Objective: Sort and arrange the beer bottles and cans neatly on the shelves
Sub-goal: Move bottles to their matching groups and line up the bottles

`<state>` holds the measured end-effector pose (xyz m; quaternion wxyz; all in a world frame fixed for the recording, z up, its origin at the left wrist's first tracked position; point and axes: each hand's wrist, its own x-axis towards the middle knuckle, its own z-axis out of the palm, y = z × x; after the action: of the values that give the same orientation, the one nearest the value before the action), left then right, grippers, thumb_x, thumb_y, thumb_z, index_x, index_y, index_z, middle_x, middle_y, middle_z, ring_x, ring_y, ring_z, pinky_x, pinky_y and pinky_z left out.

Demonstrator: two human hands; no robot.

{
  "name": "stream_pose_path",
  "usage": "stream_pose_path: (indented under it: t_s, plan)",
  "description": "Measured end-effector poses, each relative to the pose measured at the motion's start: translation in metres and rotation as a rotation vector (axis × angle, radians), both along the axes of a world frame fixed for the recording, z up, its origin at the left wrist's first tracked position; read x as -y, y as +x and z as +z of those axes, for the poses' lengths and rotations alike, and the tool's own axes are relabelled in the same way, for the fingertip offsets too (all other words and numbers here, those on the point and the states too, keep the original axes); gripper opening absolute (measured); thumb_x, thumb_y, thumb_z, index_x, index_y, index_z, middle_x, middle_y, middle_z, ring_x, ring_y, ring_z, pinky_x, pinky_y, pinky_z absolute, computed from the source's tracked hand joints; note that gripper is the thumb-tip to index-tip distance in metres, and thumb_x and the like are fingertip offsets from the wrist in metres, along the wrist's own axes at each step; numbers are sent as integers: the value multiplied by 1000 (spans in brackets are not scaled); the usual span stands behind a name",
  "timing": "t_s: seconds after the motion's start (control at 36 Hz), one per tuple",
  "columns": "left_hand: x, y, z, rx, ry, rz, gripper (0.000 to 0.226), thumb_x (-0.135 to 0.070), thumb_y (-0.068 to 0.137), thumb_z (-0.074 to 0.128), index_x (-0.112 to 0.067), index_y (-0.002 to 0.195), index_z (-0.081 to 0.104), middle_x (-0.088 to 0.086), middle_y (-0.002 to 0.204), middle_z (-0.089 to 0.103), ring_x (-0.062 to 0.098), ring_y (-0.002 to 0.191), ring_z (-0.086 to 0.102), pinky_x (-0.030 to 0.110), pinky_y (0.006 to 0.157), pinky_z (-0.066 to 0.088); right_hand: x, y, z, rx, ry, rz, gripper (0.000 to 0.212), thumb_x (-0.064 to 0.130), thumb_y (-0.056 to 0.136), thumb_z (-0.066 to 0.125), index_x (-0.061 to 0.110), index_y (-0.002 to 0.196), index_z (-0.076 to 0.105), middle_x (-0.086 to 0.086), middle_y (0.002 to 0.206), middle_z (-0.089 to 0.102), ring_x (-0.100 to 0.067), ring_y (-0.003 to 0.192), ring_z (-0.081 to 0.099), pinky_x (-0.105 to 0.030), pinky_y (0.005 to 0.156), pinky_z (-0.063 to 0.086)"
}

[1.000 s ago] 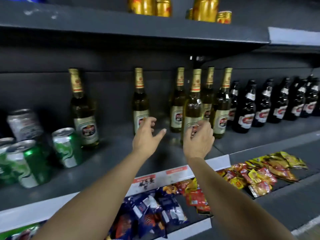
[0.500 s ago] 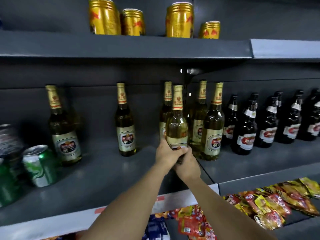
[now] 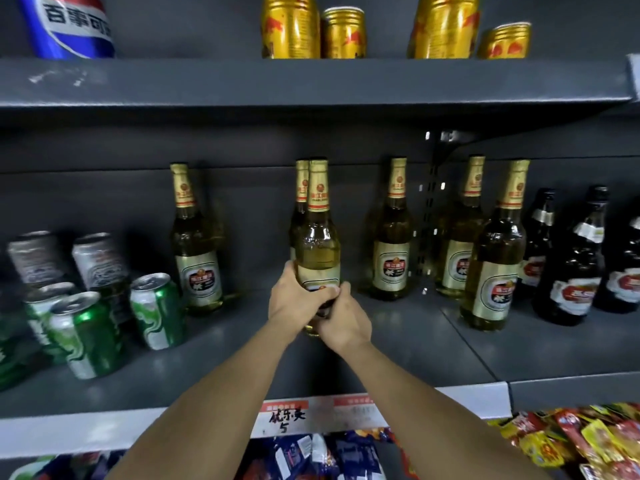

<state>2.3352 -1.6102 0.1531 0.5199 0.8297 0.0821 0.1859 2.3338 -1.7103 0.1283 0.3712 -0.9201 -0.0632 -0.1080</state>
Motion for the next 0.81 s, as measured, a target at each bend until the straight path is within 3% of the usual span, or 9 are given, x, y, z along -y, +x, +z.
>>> stream_pose_path:
  t_s: [0.22, 0.31, 0.36, 0.42, 0.5, 0.58, 0.67, 0.81]
  plan:
    - [-17, -5, -11, 29, -23, 13, 65, -34, 66, 86, -28, 120, 51, -8, 103, 63, 13, 97, 61, 32, 86, 52, -17, 1, -12, -28, -15, 40, 55, 41, 81, 69, 17, 119, 37, -2, 116, 60, -25, 107, 60, -32, 79, 45]
    - [-16, -3, -17, 39, 2, 0, 72, -34, 69, 84, -27, 129, 46, -6, 109, 62, 16, 102, 60, 38, 91, 52, -3, 2, -13, -31, -19, 115, 65, 36, 80, 72, 20, 131, 35, -1, 128, 55, -23, 119, 53, -36, 93, 47]
    - [-16, -2, -20, 39, 9, -7, 74, -34, 71, 83, -26, 133, 44, -6, 111, 61, 17, 104, 58, 38, 93, 50, 15, 0, -12, -7, -34, 123, 78, 31, 80, 72, 21, 144, 28, -2, 142, 45, -23, 131, 42, -37, 106, 38]
    - [-17, -3, -19, 33, 19, -1, 74, -35, 72, 83, -26, 134, 43, -6, 111, 59, 18, 104, 57, 36, 93, 48, 40, -4, -12, 64, 0, 17, 76, 23, 82, 68, 17, 146, 29, -3, 144, 44, -23, 133, 39, -34, 109, 33]
    - [-16, -3, -18, 22, 10, 10, 71, -35, 72, 83, -27, 131, 44, -5, 110, 59, 21, 104, 57, 38, 95, 47, 81, -5, -12, 313, 82, -351, 53, 13, 79, 67, 8, 128, 48, -9, 123, 56, -27, 116, 50, -35, 96, 37]
    - [-14, -2, -18, 24, -27, -2, 71, -30, 73, 84, -24, 131, 44, -2, 115, 60, 18, 101, 56, 36, 91, 47, 125, 0, -6, 466, 151, -691, 43, 17, 79, 68, 2, 116, 53, -14, 110, 57, -34, 105, 51, -40, 86, 36]
    - [-14, 0, -20, 22, -65, -17, 70, -27, 71, 85, -24, 129, 45, 0, 117, 61, 21, 105, 59, 38, 90, 49, 167, 8, 1, 431, 168, -827, 57, 30, 82, 70, 1, 126, 48, -19, 117, 53, -37, 112, 48, -46, 89, 37]
    - [-14, 4, -21, 17, -69, 5, 72, -27, 70, 86, -24, 129, 45, 1, 115, 63, 23, 106, 60, 41, 92, 50, 209, 28, 0, 228, 217, -641, 103, 38, 77, 78, 7, 152, 15, -15, 151, 32, -33, 140, 28, -46, 112, 28]
